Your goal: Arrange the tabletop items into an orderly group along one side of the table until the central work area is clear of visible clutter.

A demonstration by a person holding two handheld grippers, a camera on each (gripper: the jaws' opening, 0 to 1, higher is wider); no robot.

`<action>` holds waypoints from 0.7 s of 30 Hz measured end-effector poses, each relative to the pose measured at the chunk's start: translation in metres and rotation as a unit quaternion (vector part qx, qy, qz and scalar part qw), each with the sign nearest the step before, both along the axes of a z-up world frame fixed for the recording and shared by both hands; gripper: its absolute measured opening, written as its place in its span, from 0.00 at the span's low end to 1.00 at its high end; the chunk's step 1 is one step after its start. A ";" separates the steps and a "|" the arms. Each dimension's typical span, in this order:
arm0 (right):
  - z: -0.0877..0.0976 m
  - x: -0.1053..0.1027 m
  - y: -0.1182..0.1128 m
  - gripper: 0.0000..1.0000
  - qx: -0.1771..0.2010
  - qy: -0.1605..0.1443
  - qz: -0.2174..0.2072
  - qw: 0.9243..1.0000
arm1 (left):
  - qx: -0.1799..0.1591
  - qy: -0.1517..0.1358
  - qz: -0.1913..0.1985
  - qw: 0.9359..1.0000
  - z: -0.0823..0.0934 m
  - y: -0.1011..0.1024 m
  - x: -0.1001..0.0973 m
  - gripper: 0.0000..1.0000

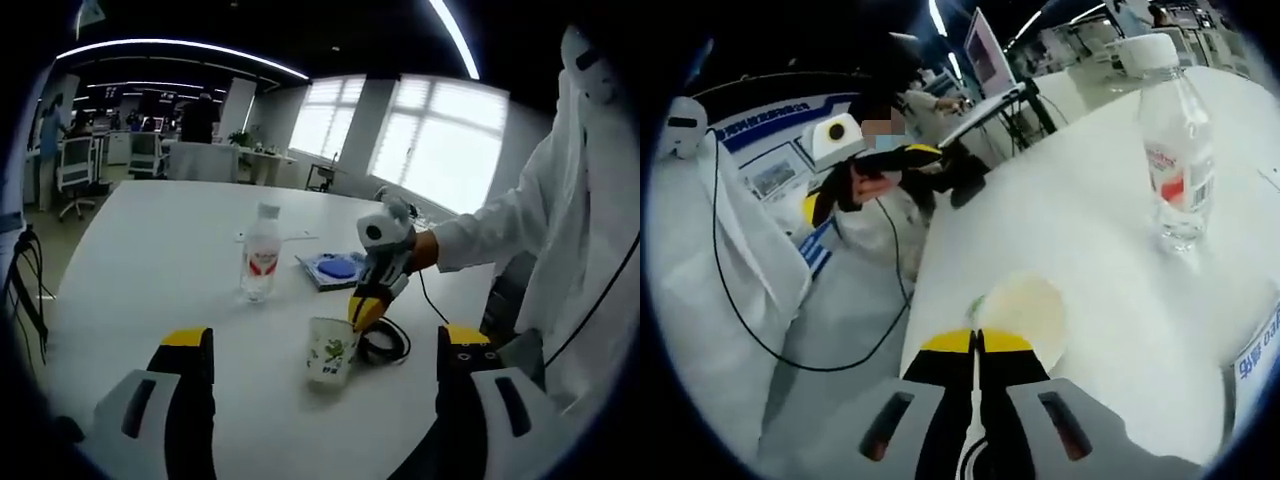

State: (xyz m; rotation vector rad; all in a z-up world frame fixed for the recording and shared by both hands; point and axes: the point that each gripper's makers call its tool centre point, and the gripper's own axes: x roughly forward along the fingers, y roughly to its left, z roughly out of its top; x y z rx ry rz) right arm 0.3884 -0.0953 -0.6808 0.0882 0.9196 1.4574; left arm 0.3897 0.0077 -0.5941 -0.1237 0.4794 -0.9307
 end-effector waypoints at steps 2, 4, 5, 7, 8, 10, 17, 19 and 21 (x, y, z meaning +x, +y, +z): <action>0.006 0.001 -0.002 0.00 0.001 -0.004 -0.002 1.000 | 0.001 0.001 -0.001 1.000 0.000 0.000 0.000 0.95; 0.011 0.004 -0.006 0.00 -0.001 -0.013 -0.007 1.000 | -0.001 0.000 -0.003 1.000 0.002 0.000 -0.001 0.95; 0.014 0.006 -0.009 0.00 -0.004 -0.019 -0.008 1.000 | -0.001 0.000 -0.003 1.000 0.002 -0.001 -0.001 0.95; 0.021 0.010 -0.014 0.00 -0.008 -0.030 -0.011 0.999 | 0.001 -0.001 -0.005 1.000 0.002 -0.001 -0.001 0.94; 0.024 0.014 -0.018 0.00 -0.013 -0.040 -0.013 0.999 | 0.001 -0.001 -0.006 1.000 0.002 -0.002 -0.001 0.94; 0.026 0.018 -0.026 0.00 -0.029 -0.057 -0.012 0.998 | -0.002 -0.001 -0.009 1.000 0.003 -0.003 -0.001 0.94; 0.039 0.046 -0.055 0.00 -0.107 -0.137 0.000 0.985 | -0.004 -0.005 -0.016 1.000 0.005 -0.007 0.000 0.93; 0.037 0.056 -0.065 0.00 -0.147 -0.172 0.013 0.974 | -0.004 -0.006 -0.016 1.000 0.005 -0.007 0.000 0.93; 0.038 0.064 -0.070 0.00 -0.168 -0.187 0.016 0.968 | -0.005 -0.006 -0.016 1.000 0.005 -0.007 0.001 0.93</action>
